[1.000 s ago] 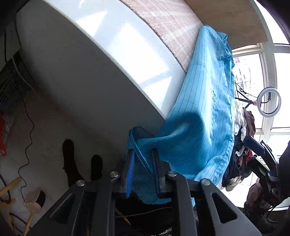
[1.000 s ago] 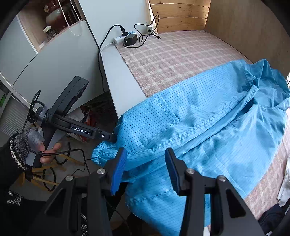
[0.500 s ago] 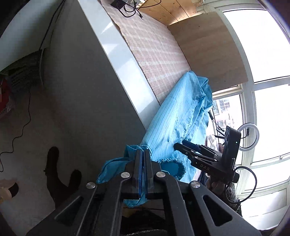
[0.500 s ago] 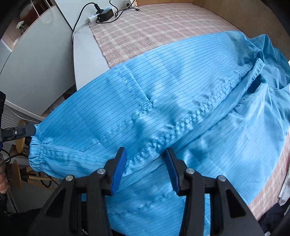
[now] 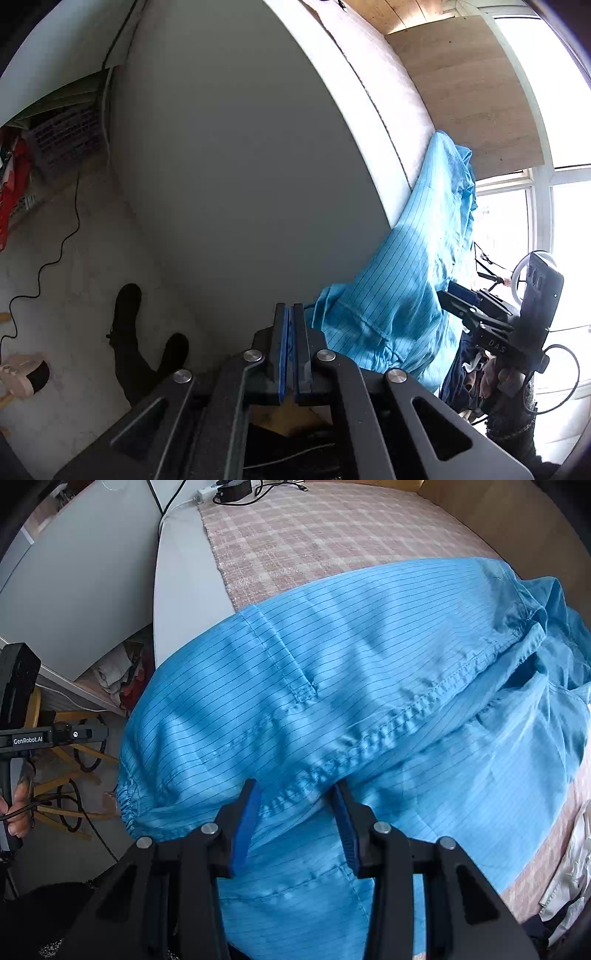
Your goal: Fold clothes
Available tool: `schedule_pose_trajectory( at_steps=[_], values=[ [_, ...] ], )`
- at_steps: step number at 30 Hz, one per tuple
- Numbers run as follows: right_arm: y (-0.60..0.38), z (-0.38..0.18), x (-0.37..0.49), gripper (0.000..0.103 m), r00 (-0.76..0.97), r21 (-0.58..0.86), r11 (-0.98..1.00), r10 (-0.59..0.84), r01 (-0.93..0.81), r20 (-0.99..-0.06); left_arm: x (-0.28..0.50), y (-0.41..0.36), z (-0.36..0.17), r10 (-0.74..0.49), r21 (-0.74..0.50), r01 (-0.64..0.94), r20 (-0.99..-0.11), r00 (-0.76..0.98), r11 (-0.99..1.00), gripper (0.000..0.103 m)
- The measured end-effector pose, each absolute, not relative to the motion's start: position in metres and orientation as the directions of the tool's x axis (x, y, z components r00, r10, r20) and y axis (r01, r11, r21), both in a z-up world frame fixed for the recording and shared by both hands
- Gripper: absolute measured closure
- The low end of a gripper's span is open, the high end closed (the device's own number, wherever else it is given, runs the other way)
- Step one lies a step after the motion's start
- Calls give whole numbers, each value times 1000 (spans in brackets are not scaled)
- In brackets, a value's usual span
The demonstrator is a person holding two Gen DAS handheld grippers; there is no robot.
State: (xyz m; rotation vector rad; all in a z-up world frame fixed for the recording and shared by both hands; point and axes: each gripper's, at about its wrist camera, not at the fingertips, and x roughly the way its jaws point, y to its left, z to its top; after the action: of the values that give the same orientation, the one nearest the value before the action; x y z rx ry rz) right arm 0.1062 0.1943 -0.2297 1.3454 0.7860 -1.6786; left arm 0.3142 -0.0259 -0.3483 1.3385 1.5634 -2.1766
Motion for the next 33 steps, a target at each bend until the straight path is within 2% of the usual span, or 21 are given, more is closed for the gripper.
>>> schedule_pose_trajectory(
  at_steps=[1,2,6,7,8,9,16,19,21,22,24,27,28,31,33],
  values=[
    [194,-230,106,64,-88,21,-462,-214,886,-973,306,-26,-354,386,-700,559,-713,-586,-445,78],
    [194,-230,107,64,-91,16,-460,-209,888,-974,298,-26,-361,414,-710,548,-703,-578,-441,74],
    [192,-229,108,64,-98,2,-455,-197,891,-975,274,-26,-379,503,-754,511,-657,-562,-413,74],
    [192,-229,108,64,-96,5,-457,-198,890,-976,274,-26,-378,513,-762,505,-646,-565,-405,76],
    [193,-229,107,63,-94,9,-459,-199,888,-976,272,-23,-377,521,-767,500,-640,-565,-401,92],
    [193,-230,107,63,-93,10,-460,-201,888,-975,267,-19,-380,534,-773,495,-633,-561,-396,103],
    [195,-230,103,63,-82,21,-454,-207,891,-975,292,-2,-366,532,-772,520,-632,-563,-367,103],
    [196,-229,102,63,-77,30,-457,-214,889,-974,320,12,-350,502,-722,539,-690,-521,-434,102],
    [197,-229,101,62,-74,36,-460,-219,887,-973,329,20,-347,447,-611,567,-791,-418,-552,103],
    [197,-229,100,62,-73,38,-458,-222,888,-972,339,18,-347,430,-582,577,-813,-393,-573,103],
    [199,-228,99,62,-70,47,-463,-233,885,-970,349,8,-346,455,-610,589,-791,-409,-531,103],
    [220,-213,94,62,-40,140,-520,-320,843,-947,333,-1,-326,469,-663,502,-748,-469,-555,103],
    [230,-206,92,62,-31,181,-541,-359,821,-933,325,-1,-317,477,-674,461,-736,-481,-577,101],
    [274,-180,94,62,-85,231,-610,-443,758,-892,294,7,-294,499,-657,333,-741,-449,-676,76],
    [307,-167,100,57,-136,237,-670,-454,704,-880,271,11,-287,513,-633,252,-756,-408,-732,72]
  ],
)
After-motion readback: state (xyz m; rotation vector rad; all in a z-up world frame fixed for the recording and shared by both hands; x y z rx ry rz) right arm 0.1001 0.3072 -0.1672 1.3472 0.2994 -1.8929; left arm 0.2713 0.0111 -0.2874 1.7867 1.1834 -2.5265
